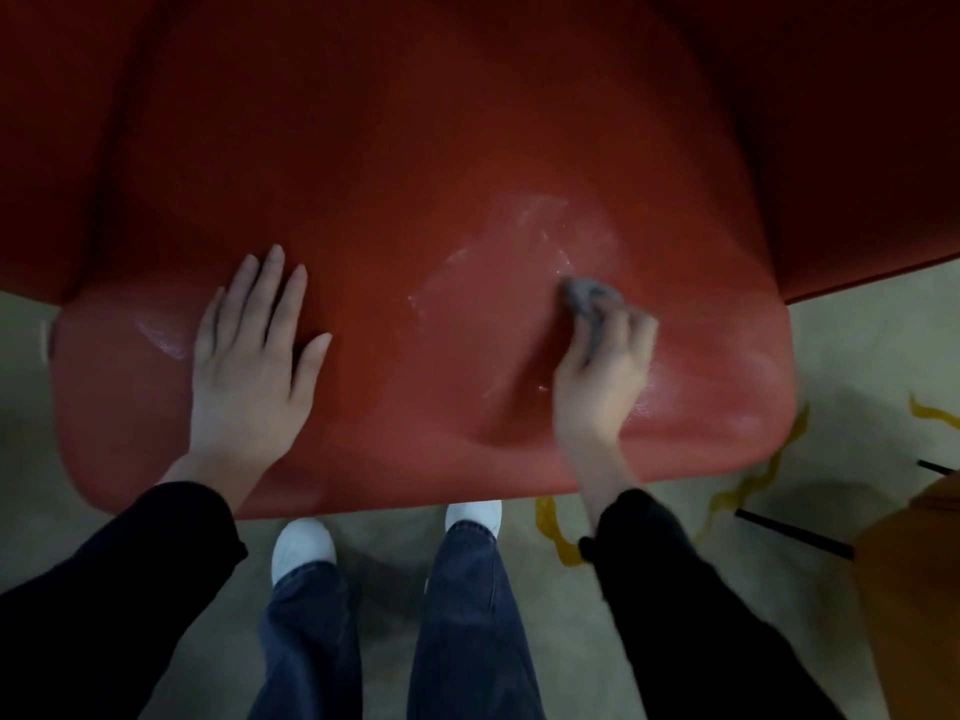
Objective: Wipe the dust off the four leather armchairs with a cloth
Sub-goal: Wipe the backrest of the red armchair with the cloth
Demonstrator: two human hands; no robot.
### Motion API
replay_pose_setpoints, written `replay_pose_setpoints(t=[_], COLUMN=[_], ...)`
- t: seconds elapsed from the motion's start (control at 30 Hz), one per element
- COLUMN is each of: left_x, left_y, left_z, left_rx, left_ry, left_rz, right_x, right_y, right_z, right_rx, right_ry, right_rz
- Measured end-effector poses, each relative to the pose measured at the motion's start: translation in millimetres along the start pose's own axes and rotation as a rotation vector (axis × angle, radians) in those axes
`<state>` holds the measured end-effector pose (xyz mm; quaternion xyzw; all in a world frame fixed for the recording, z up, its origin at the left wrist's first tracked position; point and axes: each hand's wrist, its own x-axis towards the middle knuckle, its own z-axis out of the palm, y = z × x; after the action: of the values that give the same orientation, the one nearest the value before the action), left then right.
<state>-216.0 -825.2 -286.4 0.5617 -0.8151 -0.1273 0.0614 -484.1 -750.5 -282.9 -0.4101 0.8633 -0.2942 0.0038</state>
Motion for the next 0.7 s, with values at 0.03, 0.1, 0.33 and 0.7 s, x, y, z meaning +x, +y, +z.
replay_pose_setpoints(t=[0.03, 0.1, 0.33, 0.7], left_x=[0, 0, 1, 0], left_y=[0, -1, -2, -3], left_z=[1, 2, 3, 7], left_rx=[0.008, 0.025, 0.025, 0.043], left_ry=[0.004, 0.012, 0.019, 0.049], left_rz=[0.002, 0.008, 0.007, 0.012], right_x=[-17, -45, 0, 64], right_y=[-14, -36, -28, -21], right_z=[5, 9, -10, 23], right_rx=[0.029, 0.100, 0.187, 0.029], right_ry=[-0.036, -0.110, -0.182, -0.153], right_rz=[-0.070, -0.163, -0.228, -0.304])
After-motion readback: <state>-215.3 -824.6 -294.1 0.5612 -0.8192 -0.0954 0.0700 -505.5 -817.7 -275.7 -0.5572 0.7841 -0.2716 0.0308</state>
